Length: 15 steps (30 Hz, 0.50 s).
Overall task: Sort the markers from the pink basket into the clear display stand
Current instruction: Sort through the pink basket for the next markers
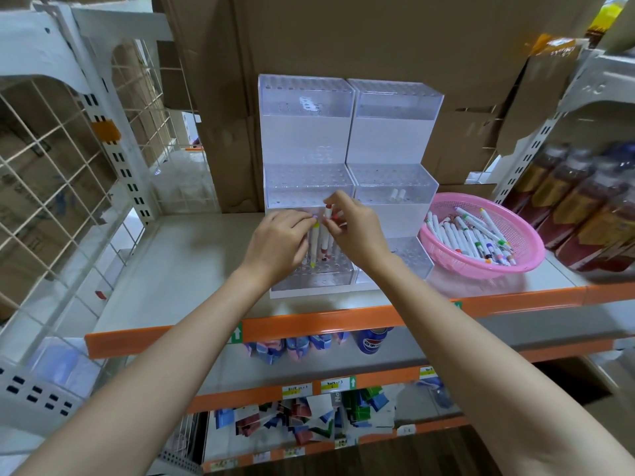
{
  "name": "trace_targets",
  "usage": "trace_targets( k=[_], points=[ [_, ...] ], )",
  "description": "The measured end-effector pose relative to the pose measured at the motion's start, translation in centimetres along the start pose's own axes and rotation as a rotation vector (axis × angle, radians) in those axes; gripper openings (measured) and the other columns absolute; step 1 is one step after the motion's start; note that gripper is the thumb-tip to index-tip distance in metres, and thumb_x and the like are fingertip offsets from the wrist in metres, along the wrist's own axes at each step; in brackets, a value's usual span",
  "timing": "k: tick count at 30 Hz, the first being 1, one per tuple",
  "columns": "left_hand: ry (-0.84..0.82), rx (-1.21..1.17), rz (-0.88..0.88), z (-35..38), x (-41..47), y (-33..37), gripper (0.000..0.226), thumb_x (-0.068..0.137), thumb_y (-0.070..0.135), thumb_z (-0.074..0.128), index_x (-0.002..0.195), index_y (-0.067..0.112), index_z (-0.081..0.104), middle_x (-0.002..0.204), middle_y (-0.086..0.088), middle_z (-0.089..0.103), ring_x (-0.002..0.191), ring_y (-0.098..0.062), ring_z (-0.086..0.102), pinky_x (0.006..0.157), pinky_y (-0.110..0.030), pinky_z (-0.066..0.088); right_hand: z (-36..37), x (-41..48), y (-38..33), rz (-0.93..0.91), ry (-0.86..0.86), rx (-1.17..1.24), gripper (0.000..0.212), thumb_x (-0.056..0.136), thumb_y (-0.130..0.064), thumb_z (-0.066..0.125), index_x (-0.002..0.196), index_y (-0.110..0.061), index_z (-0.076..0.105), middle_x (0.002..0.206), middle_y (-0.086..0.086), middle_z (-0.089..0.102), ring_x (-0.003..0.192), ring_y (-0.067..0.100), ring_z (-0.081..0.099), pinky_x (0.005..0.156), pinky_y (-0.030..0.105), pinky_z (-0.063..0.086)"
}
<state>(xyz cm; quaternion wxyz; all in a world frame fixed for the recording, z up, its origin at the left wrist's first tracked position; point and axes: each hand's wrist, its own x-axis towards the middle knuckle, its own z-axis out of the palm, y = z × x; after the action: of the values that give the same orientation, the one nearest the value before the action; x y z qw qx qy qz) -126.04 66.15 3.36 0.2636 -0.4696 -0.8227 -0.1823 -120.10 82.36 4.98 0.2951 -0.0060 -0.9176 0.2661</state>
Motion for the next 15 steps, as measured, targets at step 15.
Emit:
trace_targets(
  k=[15],
  points=[
    [-0.047, -0.018, 0.016, -0.62, -0.46, 0.04, 0.044, 0.075, 0.005, 0.058, 0.118, 0.008, 0.066, 0.116, -0.006, 0.067, 0.108, -0.023, 0.062, 0.091, -0.034, 0.048, 0.3, -0.4, 0.26, -0.028, -0.058, -0.061, 0.011, 0.089, -0.014, 0.062, 0.09, -0.004, 0.059, 0.079, 0.011, 0.067, 0.071, 0.034, 0.061, 0.062, 0.043, 0.05]
  ],
)
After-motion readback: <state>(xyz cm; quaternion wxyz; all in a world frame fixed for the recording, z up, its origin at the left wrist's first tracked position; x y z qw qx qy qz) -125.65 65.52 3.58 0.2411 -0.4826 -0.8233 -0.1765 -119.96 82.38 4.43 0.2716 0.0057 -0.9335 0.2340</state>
